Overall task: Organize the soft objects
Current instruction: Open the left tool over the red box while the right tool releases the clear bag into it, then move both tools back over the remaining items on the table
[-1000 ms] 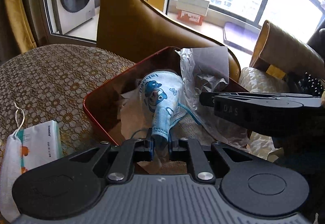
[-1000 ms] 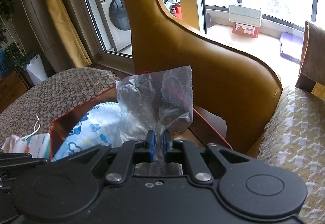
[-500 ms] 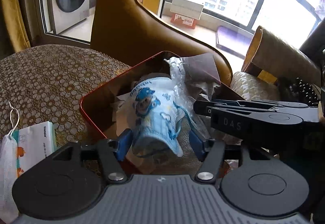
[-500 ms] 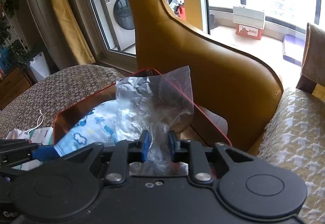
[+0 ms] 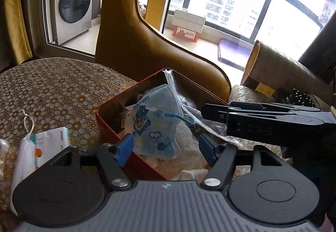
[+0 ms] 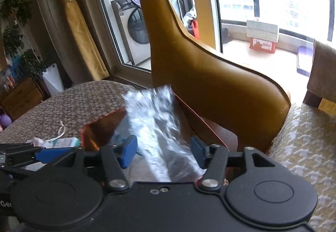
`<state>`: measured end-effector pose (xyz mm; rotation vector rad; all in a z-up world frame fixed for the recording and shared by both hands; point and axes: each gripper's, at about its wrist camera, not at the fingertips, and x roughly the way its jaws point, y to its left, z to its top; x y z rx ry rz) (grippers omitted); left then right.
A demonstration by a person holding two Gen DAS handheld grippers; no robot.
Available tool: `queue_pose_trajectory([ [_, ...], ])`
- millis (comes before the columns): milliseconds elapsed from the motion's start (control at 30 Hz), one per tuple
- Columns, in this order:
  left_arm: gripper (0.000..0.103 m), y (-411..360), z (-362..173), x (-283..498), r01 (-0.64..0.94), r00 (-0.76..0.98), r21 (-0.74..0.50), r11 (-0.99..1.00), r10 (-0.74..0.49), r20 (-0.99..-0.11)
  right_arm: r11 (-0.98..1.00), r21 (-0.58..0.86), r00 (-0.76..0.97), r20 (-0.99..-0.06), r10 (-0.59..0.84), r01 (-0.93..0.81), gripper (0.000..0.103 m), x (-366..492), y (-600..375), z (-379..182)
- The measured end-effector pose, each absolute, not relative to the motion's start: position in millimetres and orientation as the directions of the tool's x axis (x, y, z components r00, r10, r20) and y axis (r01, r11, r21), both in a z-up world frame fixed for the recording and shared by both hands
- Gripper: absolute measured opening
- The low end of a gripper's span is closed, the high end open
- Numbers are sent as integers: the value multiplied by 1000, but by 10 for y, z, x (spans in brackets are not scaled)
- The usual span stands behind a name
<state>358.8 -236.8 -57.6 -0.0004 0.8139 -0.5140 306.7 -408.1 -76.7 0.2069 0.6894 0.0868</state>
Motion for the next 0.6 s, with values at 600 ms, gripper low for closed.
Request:
queue_pose_trajectory([
  [600, 84, -1607, -169, 2926, 392, 644, -192, 900, -417, -641, 961, 235, 800, -542, 256, -148, 97, 2364, -3615, -232],
])
